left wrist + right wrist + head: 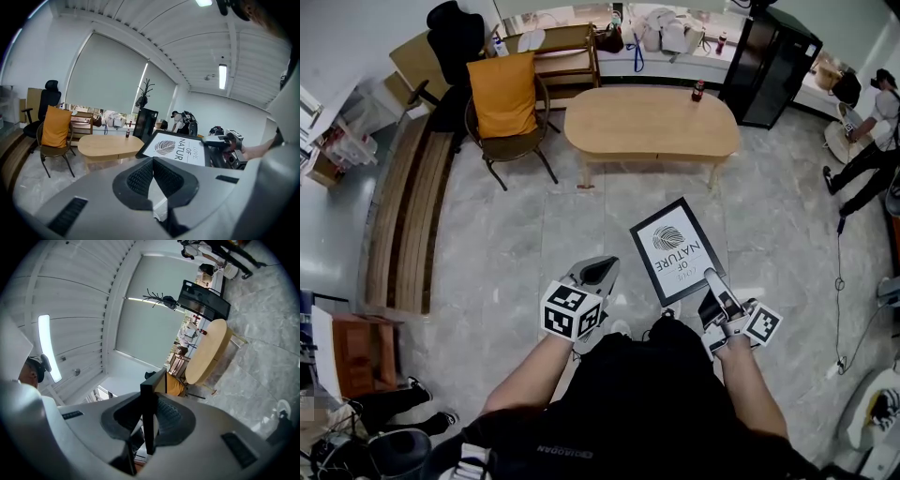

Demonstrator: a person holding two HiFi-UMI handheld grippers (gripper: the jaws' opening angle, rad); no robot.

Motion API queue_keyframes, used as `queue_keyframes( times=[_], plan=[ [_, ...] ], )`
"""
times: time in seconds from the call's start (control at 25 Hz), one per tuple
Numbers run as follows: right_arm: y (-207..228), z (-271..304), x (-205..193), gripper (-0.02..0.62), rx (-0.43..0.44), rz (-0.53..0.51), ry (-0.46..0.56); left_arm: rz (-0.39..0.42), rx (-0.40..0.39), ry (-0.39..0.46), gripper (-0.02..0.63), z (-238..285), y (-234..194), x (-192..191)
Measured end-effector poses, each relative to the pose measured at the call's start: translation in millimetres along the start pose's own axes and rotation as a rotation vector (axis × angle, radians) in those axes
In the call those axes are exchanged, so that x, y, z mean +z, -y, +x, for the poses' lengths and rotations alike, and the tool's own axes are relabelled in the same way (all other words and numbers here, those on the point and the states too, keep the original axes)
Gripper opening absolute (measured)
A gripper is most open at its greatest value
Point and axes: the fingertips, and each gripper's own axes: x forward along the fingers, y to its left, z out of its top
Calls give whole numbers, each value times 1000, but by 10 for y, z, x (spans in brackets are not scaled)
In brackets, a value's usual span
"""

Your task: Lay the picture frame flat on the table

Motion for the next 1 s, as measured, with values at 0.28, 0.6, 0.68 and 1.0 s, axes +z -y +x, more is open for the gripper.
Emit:
queue_keyframes(
  times=[0.28, 0.6, 0.68, 1.0],
  plan=[
    [162, 282, 147, 61, 14, 32, -34, -37, 22, -5, 5, 200, -166, 50],
    [504, 1070, 836, 61, 65, 85, -27, -11, 68, -80, 5, 718, -629, 406],
    [587, 1265, 1083, 61, 81, 80, -26, 9, 73, -70, 5, 947, -755, 653],
    [988, 1863, 2102, 61, 90, 52, -62, 30, 141, -8, 5, 1839, -1206, 1509]
  ],
)
